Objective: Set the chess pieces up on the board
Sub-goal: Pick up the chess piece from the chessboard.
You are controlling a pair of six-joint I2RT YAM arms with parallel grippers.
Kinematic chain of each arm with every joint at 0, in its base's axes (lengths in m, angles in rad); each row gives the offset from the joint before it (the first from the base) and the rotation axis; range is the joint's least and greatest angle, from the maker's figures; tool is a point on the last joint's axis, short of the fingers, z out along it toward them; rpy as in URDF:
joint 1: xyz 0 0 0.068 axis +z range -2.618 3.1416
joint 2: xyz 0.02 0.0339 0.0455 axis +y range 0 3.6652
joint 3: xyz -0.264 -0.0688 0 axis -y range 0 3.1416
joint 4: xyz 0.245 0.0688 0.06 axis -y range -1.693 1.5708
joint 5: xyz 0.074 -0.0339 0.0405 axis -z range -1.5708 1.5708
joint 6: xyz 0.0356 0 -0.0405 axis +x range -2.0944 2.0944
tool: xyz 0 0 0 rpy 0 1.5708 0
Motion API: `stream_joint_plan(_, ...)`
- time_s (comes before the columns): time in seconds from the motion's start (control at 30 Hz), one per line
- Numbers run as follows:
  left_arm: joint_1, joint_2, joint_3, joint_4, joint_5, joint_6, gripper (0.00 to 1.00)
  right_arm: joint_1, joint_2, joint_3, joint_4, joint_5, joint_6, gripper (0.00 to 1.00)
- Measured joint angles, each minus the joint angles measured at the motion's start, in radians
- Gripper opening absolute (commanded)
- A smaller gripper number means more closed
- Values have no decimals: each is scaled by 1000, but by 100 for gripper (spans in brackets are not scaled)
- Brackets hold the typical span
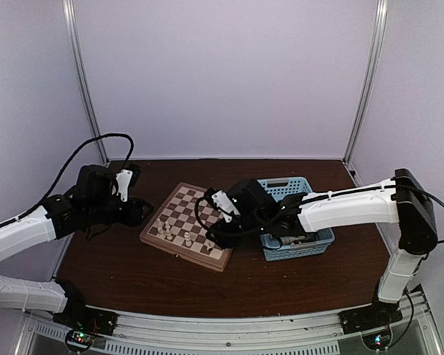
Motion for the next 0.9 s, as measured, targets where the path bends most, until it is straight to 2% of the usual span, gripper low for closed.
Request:
stream_joint_plan(0.3, 0, -24, 0, -49, 18, 0, 46, 6, 176, 194, -262, 4, 39, 41)
stream_joint_plan(0.6, 0, -24, -4, -46, 38, 0, 46, 12, 261, 325, -399, 49, 58, 41)
stream_joint_plan(0.9, 0, -10, -8, -42, 56, 0, 47, 28, 333, 377, -446, 63, 84, 44)
